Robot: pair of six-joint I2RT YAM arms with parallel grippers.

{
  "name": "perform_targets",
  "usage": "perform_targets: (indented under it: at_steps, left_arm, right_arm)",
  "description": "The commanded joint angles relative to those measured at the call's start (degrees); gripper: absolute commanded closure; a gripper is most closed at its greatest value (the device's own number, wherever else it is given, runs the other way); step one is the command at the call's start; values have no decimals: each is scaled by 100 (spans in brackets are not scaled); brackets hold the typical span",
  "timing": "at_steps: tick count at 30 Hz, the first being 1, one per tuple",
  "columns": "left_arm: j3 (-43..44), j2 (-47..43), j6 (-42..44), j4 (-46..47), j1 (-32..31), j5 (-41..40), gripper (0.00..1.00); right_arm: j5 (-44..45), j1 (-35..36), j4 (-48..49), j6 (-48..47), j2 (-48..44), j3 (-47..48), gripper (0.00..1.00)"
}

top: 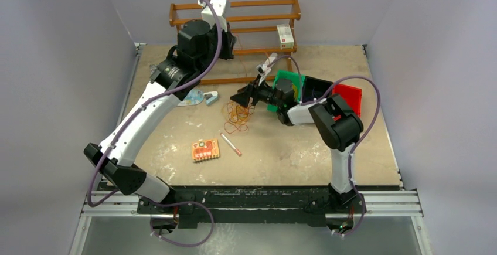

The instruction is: Untangle the cables

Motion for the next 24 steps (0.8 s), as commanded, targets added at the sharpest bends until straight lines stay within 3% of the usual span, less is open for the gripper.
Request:
perform_targets:
  at_steps: [1, 10, 17, 24]
  left_arm:
    - [592, -30, 60, 380, 37, -443, 100]
    - [1032, -92, 224, 766, 66, -1090, 100]
    - [1476, 37, 251, 851, 108, -1111, 100]
    - [1538, 102, 297, 731, 111, -967, 100]
  right_arm:
    - [100, 209, 8, -256, 178, -138, 32]
    - [191, 435, 26, -344, 373, -310, 33]
    - [199, 453, 121, -339, 401, -477, 36]
    - [211, 439, 201, -327, -316, -904, 34]
